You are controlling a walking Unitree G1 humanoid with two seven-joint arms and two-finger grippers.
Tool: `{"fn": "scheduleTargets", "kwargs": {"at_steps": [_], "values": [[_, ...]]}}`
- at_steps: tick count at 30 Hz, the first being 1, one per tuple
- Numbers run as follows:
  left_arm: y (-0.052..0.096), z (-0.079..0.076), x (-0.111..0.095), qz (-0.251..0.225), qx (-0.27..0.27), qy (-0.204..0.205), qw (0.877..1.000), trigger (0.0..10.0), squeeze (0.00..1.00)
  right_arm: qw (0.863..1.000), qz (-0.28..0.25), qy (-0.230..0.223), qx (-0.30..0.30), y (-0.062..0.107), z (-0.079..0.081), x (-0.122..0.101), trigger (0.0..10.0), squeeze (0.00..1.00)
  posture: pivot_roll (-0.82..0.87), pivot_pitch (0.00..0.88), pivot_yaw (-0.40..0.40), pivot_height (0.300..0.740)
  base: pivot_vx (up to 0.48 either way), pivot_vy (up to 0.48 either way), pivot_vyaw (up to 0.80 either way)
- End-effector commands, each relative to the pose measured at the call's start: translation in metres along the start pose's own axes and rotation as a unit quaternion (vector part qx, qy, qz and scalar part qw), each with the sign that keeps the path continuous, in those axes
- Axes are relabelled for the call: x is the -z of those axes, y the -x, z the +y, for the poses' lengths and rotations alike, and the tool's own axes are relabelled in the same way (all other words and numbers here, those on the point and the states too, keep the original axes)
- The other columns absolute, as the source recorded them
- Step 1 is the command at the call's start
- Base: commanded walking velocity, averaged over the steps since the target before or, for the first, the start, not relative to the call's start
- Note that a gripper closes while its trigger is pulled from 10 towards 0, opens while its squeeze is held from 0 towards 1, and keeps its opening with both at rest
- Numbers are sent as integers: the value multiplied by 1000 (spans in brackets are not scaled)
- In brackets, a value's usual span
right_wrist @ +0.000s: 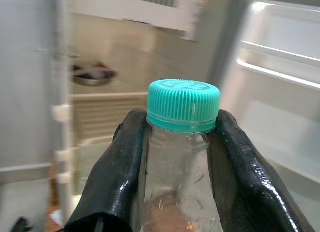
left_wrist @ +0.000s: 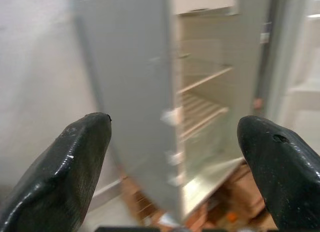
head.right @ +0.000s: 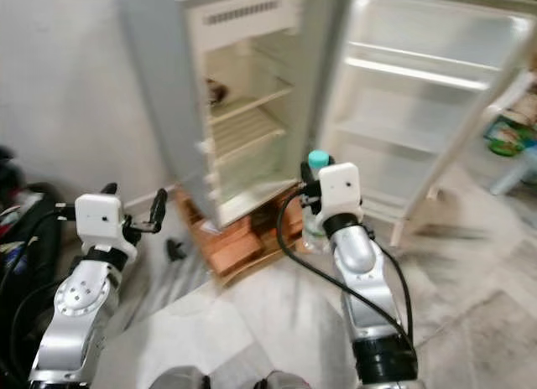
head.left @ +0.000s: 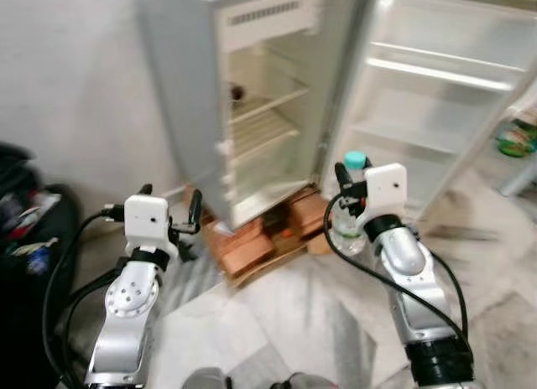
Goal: Restocking fridge
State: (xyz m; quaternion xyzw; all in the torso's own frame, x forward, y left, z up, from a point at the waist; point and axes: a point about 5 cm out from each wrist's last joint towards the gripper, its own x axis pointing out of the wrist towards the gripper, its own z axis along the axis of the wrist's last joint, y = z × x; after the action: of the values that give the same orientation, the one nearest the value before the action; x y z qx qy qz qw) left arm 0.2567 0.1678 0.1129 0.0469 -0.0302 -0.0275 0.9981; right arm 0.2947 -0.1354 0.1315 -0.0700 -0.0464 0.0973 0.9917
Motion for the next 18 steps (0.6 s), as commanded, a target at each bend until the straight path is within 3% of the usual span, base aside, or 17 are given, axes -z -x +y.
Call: {"fn": "scheduleTargets", "kwargs": {"at_steps": [1,14,18], "values": [[1,4,0,2,-3,-4,1000,10000,0,1000,-20,-1,-9,-4,6,-9,10000,0,107,68,-35,740,480,0,-800],[-1,5,0,2,-2,3,1000,10000,0,1000,-21,1,-8,-5,6,-9,10000,0,112,59,-37,740,472,0,-773],[-1,5,1,5,-9,13,1000,10000,0,1000,-22,0,-9,-5,6,-9,10000,0,112,59,-36,740,412,139,-134]]}}
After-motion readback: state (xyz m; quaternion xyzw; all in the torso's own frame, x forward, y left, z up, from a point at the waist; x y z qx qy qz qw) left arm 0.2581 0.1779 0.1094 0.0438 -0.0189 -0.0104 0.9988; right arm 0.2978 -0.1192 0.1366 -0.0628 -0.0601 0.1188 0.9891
